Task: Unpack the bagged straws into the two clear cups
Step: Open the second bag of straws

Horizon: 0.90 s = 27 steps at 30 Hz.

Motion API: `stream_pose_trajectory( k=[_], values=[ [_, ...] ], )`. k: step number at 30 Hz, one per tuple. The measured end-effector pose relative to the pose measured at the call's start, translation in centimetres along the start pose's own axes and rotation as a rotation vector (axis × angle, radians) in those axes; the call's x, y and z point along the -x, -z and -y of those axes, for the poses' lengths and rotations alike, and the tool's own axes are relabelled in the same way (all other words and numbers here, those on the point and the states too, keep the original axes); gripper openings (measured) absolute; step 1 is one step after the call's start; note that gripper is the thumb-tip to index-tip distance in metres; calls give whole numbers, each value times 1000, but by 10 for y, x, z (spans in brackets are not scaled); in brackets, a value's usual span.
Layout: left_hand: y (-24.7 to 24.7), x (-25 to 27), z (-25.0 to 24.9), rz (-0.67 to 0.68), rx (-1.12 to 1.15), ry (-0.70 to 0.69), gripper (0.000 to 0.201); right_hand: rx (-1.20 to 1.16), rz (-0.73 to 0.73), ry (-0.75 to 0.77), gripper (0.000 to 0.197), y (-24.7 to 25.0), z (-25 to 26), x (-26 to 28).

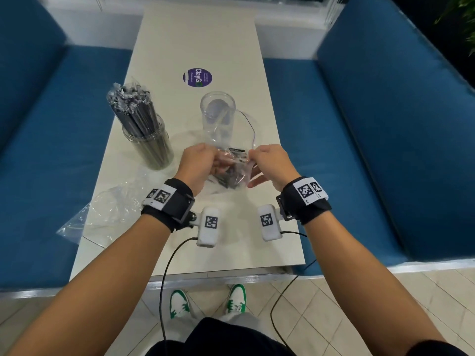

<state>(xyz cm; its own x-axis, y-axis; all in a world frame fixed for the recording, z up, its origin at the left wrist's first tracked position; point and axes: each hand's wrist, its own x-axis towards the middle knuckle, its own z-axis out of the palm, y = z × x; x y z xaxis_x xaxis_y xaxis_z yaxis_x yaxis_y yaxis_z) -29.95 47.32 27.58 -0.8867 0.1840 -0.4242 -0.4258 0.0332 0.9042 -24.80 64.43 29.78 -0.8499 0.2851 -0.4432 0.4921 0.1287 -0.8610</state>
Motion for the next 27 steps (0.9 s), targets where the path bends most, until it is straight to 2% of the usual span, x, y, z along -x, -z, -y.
stream_pose_trajectory(
  k=[3,5,7,9,11,12,16,18,20,22,25,27],
  values=[
    [11,1,-7,-88,305,77,19,70,-80,-64,17,17,-8,-2],
    [14,0,-5,-169,303,85,21,85,-142,-86,19,25,-13,-6],
    [11,1,-3,-184,227,93,21,104,-185,-69,24,25,-15,-10],
    [7,2,0,-146,180,87,21,98,-198,-31,25,22,-13,-10],
    [7,3,3,-36,163,37,10,17,-167,-29,24,19,-10,-10],
    [9,3,6,37,118,-21,12,-52,-143,-41,25,19,-7,-7],
    [22,1,28,205,-411,-290,90,-296,-57,-18,31,24,3,-1],
    [23,1,34,271,-568,-343,116,-364,-11,18,34,25,8,1],
    [20,-1,37,342,-548,-351,130,-421,51,41,35,24,10,0],
    [15,-3,38,318,-505,-354,124,-493,121,42,34,18,11,1],
    [9,-5,35,259,-405,-375,64,-553,231,59,32,9,9,1],
    [8,-4,31,248,-267,-382,45,-448,292,140,42,7,1,-1]
  ],
)
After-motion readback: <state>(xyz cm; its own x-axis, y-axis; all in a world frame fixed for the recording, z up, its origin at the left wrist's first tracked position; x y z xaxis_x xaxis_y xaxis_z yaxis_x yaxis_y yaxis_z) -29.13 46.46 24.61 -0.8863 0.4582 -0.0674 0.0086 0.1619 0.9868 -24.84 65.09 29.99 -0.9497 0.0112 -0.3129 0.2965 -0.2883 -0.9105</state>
